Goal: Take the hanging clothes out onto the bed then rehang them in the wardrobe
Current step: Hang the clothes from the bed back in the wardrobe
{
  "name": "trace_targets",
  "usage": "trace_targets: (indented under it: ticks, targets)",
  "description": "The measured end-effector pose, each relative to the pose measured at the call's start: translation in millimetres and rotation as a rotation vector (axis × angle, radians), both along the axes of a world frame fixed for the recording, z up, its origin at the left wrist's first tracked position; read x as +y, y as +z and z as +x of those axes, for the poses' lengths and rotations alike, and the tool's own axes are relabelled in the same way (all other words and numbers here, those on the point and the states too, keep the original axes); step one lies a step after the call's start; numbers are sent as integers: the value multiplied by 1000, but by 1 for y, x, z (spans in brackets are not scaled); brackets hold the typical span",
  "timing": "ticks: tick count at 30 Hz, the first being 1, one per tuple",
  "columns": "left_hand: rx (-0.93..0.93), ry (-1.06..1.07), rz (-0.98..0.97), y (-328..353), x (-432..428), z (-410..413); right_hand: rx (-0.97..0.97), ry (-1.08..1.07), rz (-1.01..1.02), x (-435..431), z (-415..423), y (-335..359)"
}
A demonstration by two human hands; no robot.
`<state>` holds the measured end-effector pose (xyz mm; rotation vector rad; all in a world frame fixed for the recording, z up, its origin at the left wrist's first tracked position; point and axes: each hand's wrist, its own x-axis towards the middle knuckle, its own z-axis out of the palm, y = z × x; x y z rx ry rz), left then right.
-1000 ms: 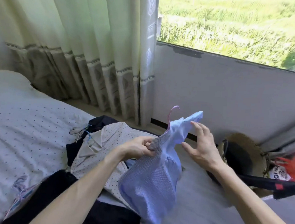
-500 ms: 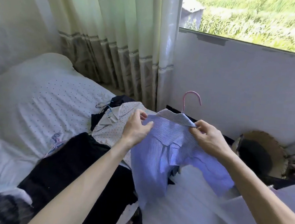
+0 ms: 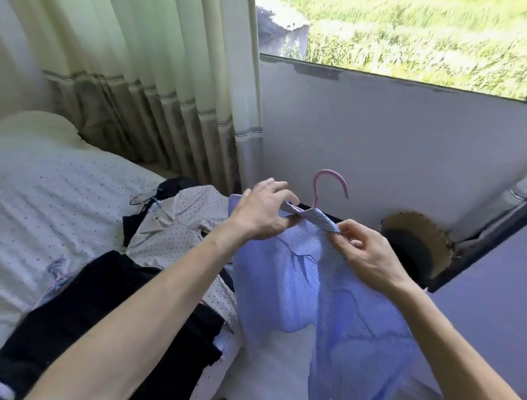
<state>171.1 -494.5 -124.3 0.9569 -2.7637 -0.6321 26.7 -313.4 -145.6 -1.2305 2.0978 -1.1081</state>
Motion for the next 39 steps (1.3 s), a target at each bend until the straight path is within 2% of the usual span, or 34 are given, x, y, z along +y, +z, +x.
trace_targets:
  ticks: [6,10,12,15,20,23,27,32,39]
  targets:
    - [-110,-110,440,16,23,32,252,-6,54,-2,-26,24]
    - [-83,-25,951,23,39,89,127,254,95,-31,-4,27]
    - [-76,35,1060,23,40,129,57,396,122,-50,21,23]
    - [-13,170,1092,23,42,193,29,602,150,-85,71,14]
    - [66,422,1101,18,52,300,64,873,151,-138,165,5]
    - [147,581,1061,15,52,358,100,953,141,-170,222,-2]
    - [230,851,785,-1,26,422,115,939,92,-212,300,-17]
    - [91,996,402,-46,-30,482,239,866,22,-284,383,-52]
    - [106,1119,198,-137,-147,551,498,777,1,-396,471,-116]
